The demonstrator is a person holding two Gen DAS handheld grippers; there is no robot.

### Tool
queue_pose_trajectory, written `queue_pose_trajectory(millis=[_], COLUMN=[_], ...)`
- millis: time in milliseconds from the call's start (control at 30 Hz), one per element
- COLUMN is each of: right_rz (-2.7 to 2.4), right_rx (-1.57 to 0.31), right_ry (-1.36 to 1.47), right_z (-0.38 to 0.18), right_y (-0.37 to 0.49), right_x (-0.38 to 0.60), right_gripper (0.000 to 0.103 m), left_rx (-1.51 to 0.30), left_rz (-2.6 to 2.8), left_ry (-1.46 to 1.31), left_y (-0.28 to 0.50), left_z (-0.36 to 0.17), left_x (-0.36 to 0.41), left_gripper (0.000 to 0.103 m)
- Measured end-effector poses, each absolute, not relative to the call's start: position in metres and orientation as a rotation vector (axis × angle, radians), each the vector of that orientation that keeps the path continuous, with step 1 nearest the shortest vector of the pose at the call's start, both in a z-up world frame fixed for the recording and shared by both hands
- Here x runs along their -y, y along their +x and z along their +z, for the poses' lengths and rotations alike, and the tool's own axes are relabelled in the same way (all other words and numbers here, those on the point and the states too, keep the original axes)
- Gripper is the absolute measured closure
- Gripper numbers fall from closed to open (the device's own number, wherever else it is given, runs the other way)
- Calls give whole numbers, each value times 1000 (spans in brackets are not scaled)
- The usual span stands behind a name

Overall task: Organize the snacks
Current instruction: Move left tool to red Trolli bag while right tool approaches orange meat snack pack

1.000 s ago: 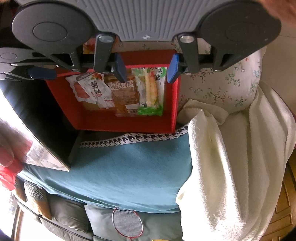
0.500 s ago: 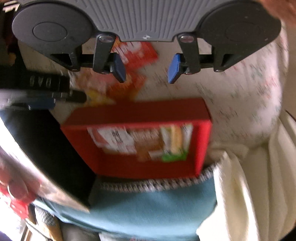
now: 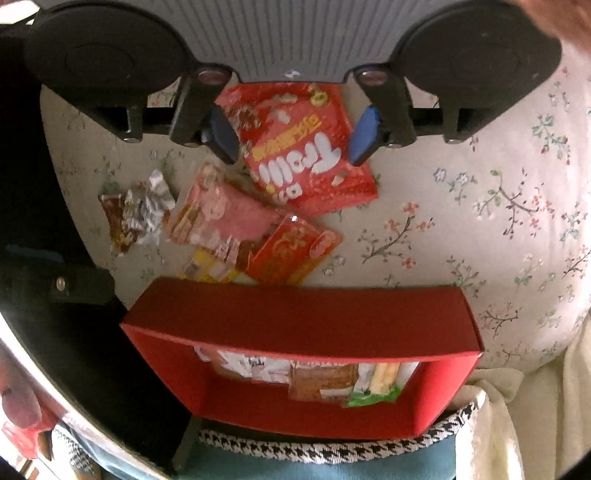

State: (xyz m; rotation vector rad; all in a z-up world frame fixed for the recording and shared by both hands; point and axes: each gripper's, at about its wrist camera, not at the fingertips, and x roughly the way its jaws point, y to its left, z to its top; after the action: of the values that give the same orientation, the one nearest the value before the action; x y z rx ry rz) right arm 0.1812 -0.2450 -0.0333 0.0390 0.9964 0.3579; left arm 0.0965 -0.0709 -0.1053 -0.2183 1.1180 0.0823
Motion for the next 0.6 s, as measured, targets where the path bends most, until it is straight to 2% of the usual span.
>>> queue_pose_trajectory(millis=[300, 400, 600], right_rz=[359, 376, 432], right_rx=[-1025, -1035, -1084], right_ry=[11, -16, -86], right_z=[-41, -45, -57], right_y=[188, 189, 187], right_x=[232, 221, 190], right_gripper=[18, 18, 17], left_rx=[-1135, -1119, -1155], left_rz=[100, 91, 104], left_ry=[-176, -172, -195], left_y=[94, 86, 77], left_z=[-117, -114, -114], left_x=[64, 59, 43], left_gripper=[36, 42, 45])
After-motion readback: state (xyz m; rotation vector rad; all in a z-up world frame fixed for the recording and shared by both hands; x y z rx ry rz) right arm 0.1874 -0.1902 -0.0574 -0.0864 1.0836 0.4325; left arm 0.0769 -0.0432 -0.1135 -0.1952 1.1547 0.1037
